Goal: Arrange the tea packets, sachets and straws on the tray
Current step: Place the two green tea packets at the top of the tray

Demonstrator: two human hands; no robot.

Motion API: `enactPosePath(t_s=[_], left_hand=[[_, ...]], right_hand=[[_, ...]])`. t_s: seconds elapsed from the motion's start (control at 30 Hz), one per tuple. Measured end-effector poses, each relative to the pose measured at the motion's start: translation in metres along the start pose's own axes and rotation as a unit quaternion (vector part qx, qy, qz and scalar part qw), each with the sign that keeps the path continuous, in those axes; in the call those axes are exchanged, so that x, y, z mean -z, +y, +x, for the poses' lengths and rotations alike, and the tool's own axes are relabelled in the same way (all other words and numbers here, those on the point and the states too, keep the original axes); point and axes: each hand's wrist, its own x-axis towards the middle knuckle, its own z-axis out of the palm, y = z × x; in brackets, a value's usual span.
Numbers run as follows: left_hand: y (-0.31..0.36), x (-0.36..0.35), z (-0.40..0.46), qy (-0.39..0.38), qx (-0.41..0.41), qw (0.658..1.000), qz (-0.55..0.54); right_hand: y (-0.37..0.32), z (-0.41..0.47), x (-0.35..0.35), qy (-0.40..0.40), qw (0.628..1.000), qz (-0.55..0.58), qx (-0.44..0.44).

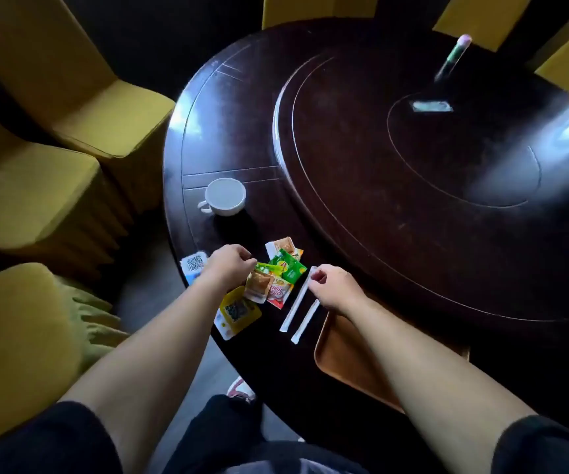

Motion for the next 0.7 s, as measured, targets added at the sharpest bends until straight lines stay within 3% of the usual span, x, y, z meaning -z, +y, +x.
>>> enactPosePath(t_s=[0.23,0.53,0.7], left_hand=[[-0.003,-0.006,0.028,-0.050,-0.100,0.984,0.142],[-0.008,-0.001,0.038,-0.107,-0.129,0.980,0.110],[-0.011,0.010,0.035,-0.087,-0.117,0.987,0.074]], right_hand=[[-0.021,0.038,-0.013,0.006,0.998,-0.005,-0.058],[-0.035,0.049,-0.029,0.013,0.995,-0.024,-0.095],[-0.039,0.052,-0.033,0.031,0.993,-0.036,-0.106]])
